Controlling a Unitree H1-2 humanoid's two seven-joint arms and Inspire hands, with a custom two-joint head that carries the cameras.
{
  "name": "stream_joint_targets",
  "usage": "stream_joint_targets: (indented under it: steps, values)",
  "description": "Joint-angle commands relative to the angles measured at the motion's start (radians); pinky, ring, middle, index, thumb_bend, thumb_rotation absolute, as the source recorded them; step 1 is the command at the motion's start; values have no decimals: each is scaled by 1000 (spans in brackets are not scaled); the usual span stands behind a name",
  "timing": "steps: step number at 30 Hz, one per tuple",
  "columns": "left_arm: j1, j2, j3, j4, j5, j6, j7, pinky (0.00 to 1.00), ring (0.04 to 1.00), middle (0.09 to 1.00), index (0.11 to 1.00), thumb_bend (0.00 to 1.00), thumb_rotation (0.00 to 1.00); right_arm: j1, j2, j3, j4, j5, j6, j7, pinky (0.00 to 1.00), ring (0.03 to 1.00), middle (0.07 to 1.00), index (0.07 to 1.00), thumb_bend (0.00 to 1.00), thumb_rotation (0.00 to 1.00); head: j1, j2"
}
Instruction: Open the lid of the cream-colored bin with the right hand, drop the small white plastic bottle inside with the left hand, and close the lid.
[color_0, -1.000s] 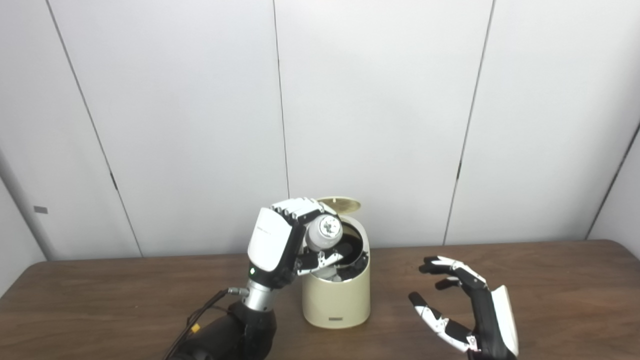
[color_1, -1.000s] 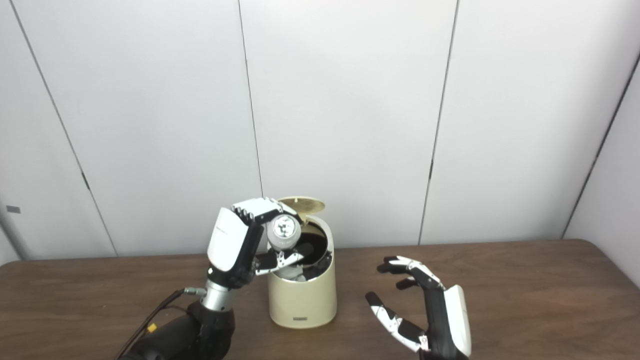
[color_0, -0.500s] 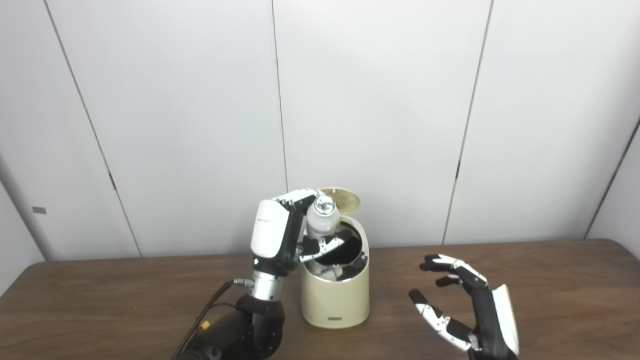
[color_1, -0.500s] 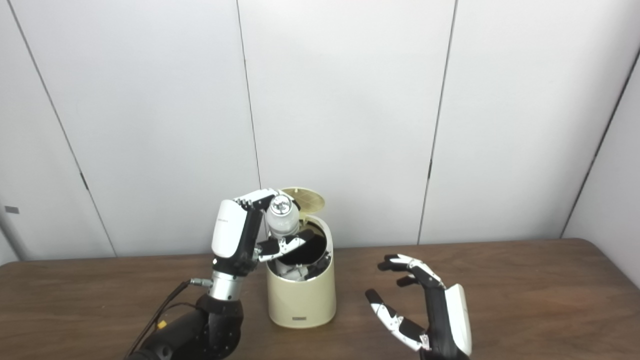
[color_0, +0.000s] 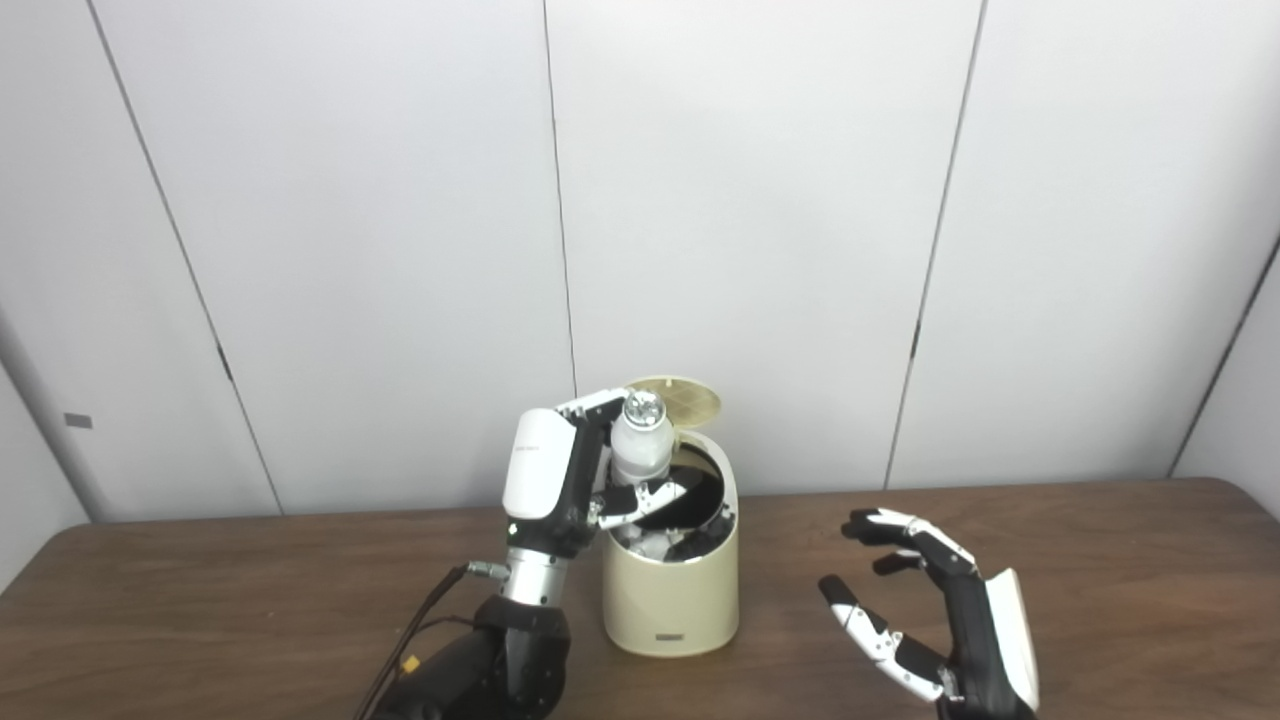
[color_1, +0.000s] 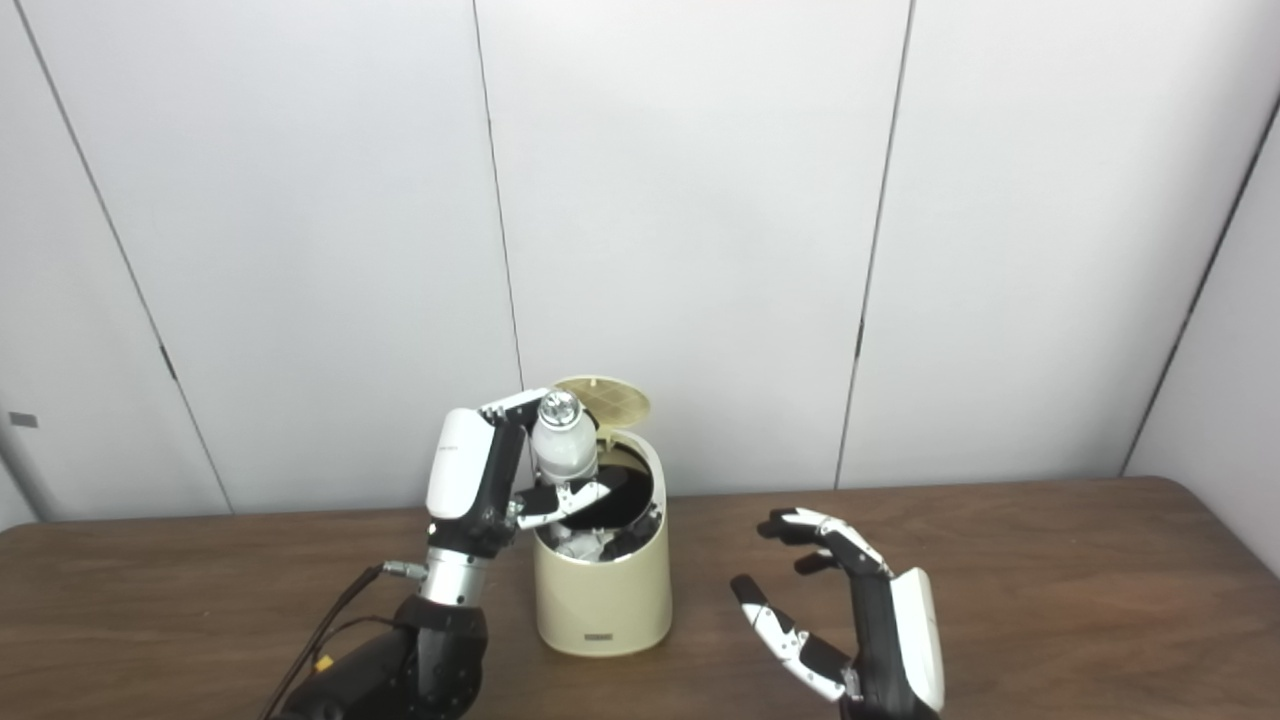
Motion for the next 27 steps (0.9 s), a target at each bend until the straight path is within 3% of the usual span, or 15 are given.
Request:
stream_joint_targets:
  steps: [1, 13, 19, 21, 26, 27]
  values:
    - [-39, 9, 19, -28, 1, -3, -3, 397, 465, 492, 468, 505, 0, -32, 2, 4, -24, 3, -37, -19, 503, 644, 687, 590, 262, 313, -1, -1]
    - [3, 10, 108, -97, -35, -3, -139, 468, 538, 503, 480, 524, 0, -37, -11, 1, 5, 1, -46, -41, 506, 642, 679, 621, 272, 287, 1, 5]
    - [11, 9, 124, -107, -28, -3, -152, 471, 541, 504, 480, 524, 0, -36, -12, 2, 4, 6, -47, -40, 515, 647, 688, 610, 279, 331, 3, 8]
    - [13, 10, 128, -109, -31, -3, -160, 477, 544, 547, 488, 522, 54, -36, -11, 2, 5, 4, -48, -41, 519, 649, 689, 613, 277, 321, 3, 8]
    - [21, 9, 148, -115, -45, -3, -205, 496, 560, 575, 491, 521, 72, -38, -10, 3, 3, 4, -45, -40, 527, 655, 691, 606, 278, 324, 4, 10]
    - [22, 8, 152, -116, -45, -3, -211, 498, 561, 577, 536, 805, 137, -38, -10, 3, 2, 3, -43, -39, 536, 661, 696, 609, 279, 328, 4, 10]
